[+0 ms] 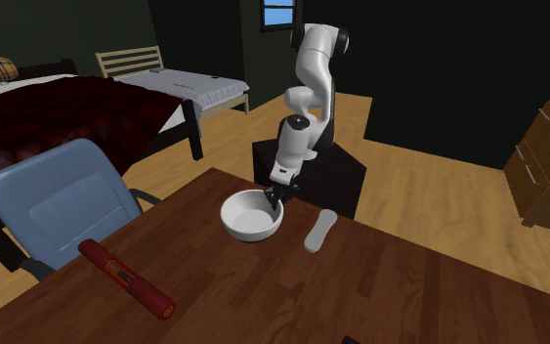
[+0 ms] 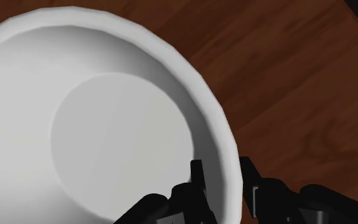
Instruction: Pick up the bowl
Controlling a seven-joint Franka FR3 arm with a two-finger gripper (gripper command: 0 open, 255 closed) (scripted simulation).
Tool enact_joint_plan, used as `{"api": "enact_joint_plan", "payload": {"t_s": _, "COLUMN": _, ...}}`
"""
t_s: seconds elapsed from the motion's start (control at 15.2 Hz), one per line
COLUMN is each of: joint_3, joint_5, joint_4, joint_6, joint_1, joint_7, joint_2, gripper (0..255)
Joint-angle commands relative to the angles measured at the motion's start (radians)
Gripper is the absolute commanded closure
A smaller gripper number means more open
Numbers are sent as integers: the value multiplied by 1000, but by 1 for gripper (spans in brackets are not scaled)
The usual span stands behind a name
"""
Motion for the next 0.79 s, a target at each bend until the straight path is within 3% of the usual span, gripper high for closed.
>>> {"api": "enact_joint_plan", "payload": {"t_s": 0.0, "joint_3": -4, "joint_5": -7, "joint_4": 5, "joint_6": -23, "joint_1": 3, "joint_7": 1, "joint_2": -20, "gripper": 255}}
{"api": "enact_joint_plan", "payload": {"t_s": 0.73, "joint_3": -18, "joint_5": -37, "joint_4": 30, "joint_6": -130, "joint_1": 18, "joint_7": 8, "joint_2": -106, "gripper": 255}}
